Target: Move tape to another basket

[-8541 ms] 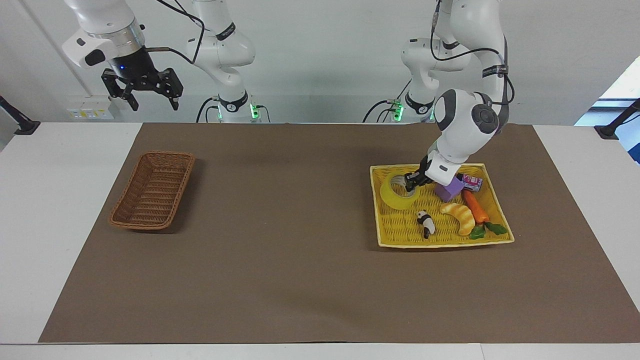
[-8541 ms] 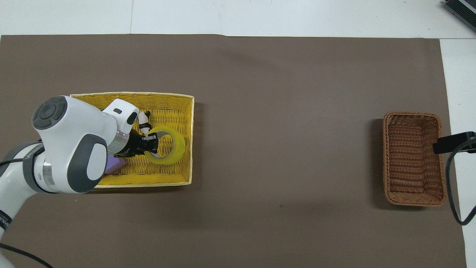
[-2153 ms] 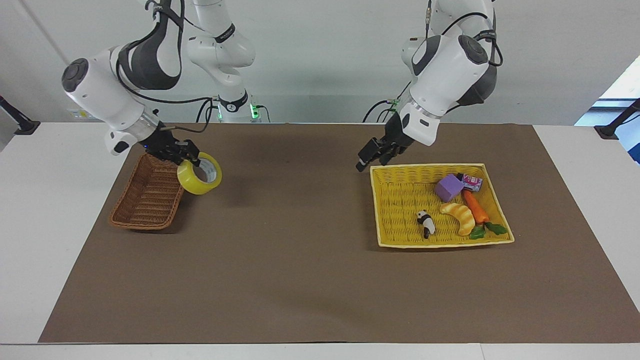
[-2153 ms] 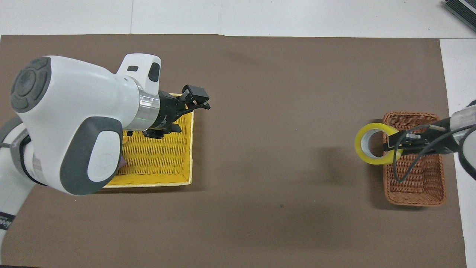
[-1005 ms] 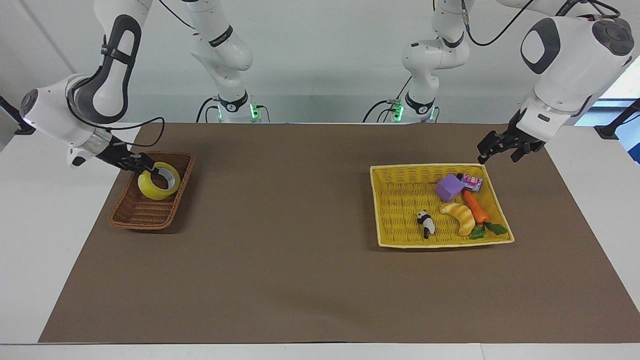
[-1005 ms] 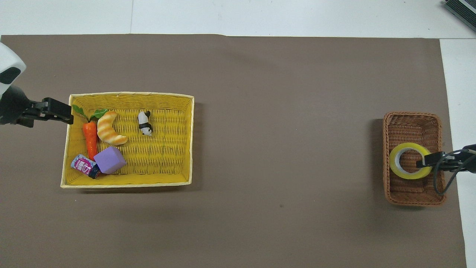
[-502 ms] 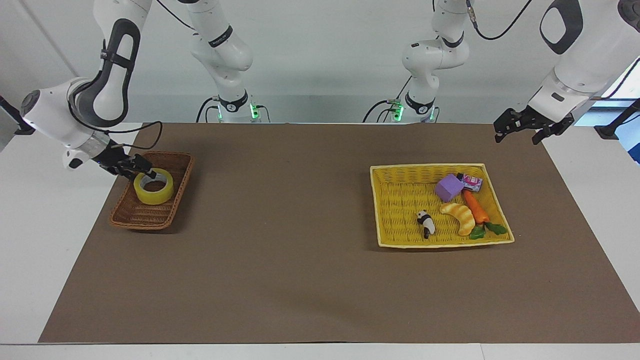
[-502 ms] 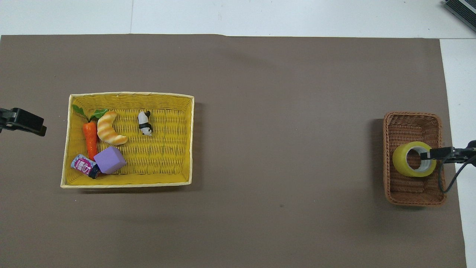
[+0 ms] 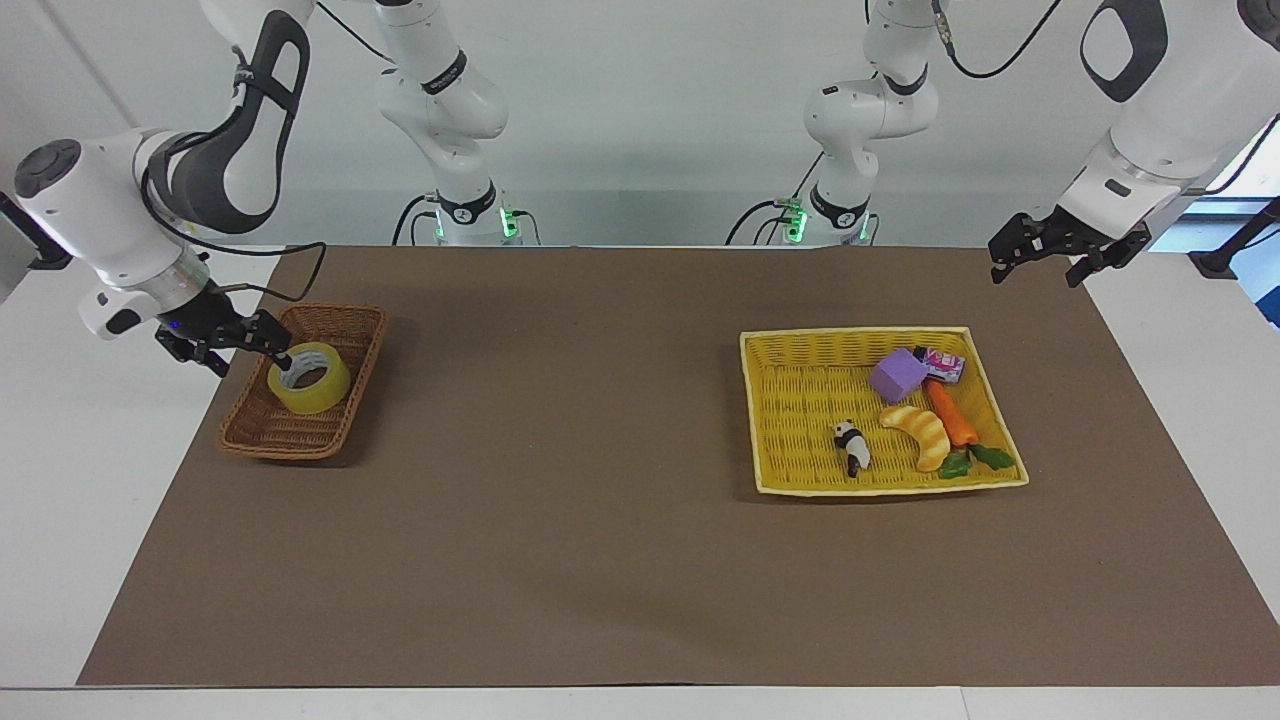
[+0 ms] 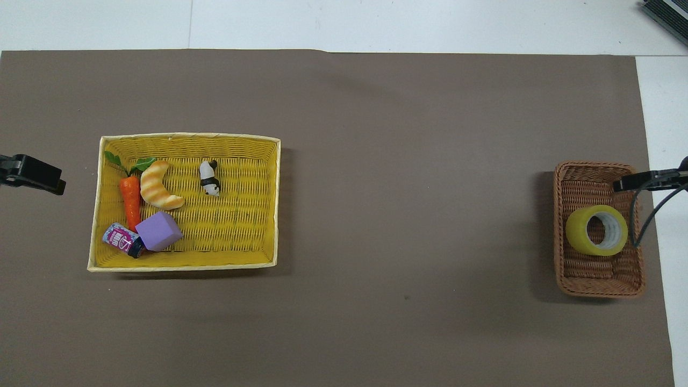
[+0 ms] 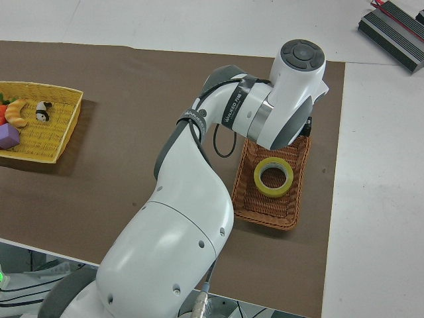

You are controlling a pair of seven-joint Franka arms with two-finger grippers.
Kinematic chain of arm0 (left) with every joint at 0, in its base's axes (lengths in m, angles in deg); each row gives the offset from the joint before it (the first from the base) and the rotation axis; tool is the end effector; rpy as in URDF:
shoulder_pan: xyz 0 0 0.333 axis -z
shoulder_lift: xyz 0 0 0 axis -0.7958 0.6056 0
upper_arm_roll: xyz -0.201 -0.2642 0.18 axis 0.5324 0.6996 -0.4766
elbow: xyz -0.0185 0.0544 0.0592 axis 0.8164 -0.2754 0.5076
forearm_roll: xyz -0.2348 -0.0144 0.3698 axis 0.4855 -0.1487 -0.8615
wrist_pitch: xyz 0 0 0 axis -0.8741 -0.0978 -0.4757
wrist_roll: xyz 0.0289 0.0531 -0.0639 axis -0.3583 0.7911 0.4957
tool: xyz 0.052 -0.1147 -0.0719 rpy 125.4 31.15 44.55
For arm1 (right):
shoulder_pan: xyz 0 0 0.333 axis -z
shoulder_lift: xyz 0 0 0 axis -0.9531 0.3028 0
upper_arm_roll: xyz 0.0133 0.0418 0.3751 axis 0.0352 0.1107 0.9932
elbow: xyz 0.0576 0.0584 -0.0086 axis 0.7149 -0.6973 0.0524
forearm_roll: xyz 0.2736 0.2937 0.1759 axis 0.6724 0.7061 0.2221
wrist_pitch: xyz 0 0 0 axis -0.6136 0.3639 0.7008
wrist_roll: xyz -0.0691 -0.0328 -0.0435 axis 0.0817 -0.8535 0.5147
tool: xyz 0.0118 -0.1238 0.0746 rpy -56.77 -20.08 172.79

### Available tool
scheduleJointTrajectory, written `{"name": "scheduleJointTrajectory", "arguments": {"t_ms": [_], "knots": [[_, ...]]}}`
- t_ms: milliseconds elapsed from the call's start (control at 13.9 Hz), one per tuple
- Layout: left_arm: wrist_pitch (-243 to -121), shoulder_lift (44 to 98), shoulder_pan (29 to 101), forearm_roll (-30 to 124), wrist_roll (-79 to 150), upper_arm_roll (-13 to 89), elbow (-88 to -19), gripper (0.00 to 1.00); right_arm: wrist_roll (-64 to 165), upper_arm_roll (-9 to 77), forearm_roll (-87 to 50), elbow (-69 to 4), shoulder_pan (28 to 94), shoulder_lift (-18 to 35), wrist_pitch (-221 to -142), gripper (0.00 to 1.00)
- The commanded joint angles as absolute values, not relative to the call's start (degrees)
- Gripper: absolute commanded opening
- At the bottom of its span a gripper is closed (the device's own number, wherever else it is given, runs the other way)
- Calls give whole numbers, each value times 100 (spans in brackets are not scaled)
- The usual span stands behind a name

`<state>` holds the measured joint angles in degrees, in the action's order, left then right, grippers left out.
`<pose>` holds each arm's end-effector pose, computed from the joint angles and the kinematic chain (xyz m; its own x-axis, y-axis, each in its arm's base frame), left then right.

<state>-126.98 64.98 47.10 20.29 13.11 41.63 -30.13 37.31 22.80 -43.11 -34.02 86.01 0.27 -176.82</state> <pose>0.6059 -0.0014 0.6403 0.9849 -0.1337 -0.1101 -0.1353 -0.9908 -0.0070 0.6194 -0.1848 0.4681 0.9990 0.0265 0.0365 0.0294 -0.9964 -0.0793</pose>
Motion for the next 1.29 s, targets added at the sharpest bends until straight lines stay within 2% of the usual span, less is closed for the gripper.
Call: {"name": "scheduleJointTrajectory", "arguments": {"t_ms": [0, 431, 574, 933, 1220], "knots": [[-12597, 6453, 4675, 1957, 1249, 4186, -2966, 100, 4443, 2278, -4700, -3358, 8224, -315, -17376, 100], [-12597, 6453, 4675, 1957, 1249, 4186, -2966, 100, 6351, 2330, -5140, -3331, 7133, -930, -16584, 100], [-12606, 6453, 4675, 1957, 1249, 4186, -2966, 100, 6511, 2348, -5132, -3035, 7036, -1045, -16121, 100], [-12597, 6453, 4675, 1957, 1249, 4186, -2974, 100, 6494, 2366, -5088, -1655, 7044, -1001, -14600, 100], [-12597, 6453, 4675, 1957, 1249, 4186, -2966, 100, 6424, 2462, -5008, -1766, 7035, -1124, -14456, 100]]}}
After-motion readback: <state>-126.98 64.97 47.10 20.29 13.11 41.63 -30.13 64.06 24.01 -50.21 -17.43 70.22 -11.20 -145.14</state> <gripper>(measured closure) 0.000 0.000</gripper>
